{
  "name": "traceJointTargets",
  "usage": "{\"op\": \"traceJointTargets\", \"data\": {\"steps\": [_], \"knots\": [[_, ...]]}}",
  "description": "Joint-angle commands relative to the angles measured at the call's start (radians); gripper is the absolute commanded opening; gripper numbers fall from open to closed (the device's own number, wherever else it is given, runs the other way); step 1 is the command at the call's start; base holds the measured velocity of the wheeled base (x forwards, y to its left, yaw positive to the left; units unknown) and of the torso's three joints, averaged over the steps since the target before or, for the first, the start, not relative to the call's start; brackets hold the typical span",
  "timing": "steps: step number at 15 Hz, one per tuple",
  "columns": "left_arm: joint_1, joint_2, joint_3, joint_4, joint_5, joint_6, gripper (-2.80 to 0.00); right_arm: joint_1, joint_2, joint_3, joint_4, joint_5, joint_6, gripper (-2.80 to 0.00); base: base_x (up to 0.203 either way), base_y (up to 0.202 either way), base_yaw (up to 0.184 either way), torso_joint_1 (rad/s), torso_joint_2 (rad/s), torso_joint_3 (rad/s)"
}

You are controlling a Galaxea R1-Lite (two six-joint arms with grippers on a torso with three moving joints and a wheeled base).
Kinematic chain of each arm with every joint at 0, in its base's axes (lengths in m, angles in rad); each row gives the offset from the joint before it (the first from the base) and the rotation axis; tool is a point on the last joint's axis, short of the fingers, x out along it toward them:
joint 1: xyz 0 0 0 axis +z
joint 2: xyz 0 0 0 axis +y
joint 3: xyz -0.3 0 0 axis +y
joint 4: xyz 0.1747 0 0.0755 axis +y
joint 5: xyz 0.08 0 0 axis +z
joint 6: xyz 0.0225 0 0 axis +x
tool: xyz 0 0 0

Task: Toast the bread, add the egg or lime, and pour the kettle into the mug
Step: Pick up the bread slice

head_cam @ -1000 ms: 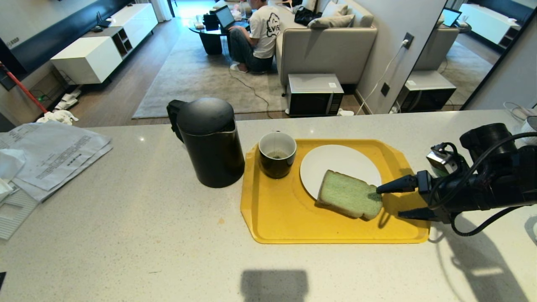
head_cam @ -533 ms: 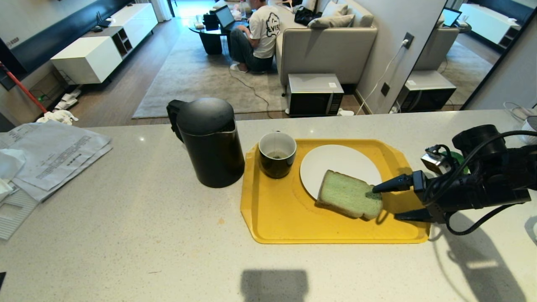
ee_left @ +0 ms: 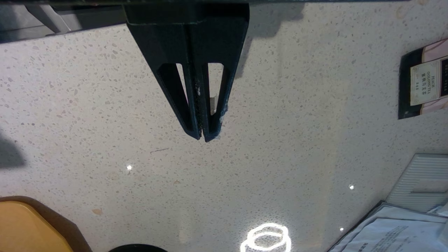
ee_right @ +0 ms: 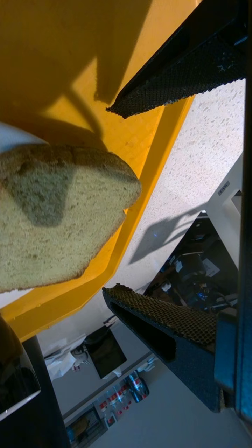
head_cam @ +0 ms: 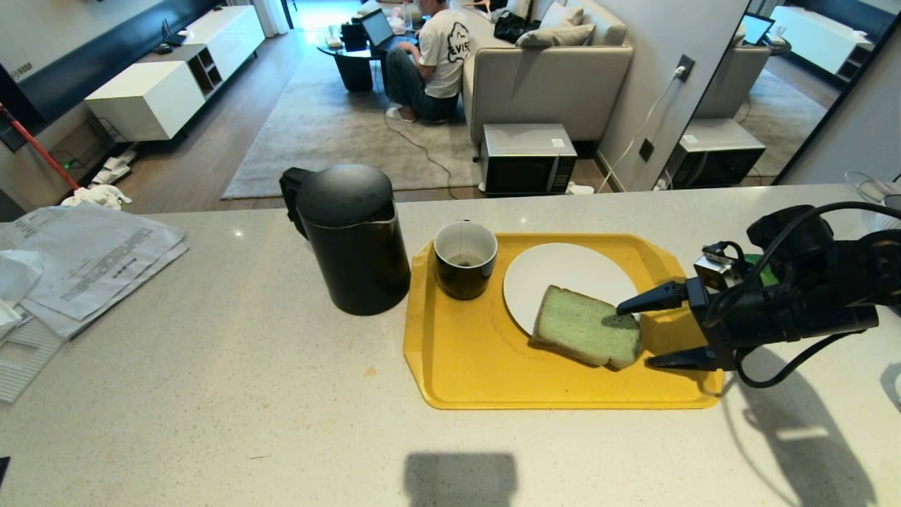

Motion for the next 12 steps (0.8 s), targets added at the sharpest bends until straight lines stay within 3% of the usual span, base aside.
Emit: {"op": "traceJointTargets", "data": {"steps": [1, 12], "knots": [[0.0, -0.001, 0.0, 0.0, 0.0, 0.001, -2.8, 0.0, 0.028, -0.002, 0.002, 0.012, 0.004, 0.0, 0.0, 0.0, 0.0, 0.0, 0.0, 0.0], [0.0, -0.001, 0.0, 0.0, 0.0, 0.001, -2.8, 0.0, 0.042, -0.041, 0.028, 0.096, 0.039, 0.0, 0.0, 0.0, 0.0, 0.0, 0.0, 0.0]]}}
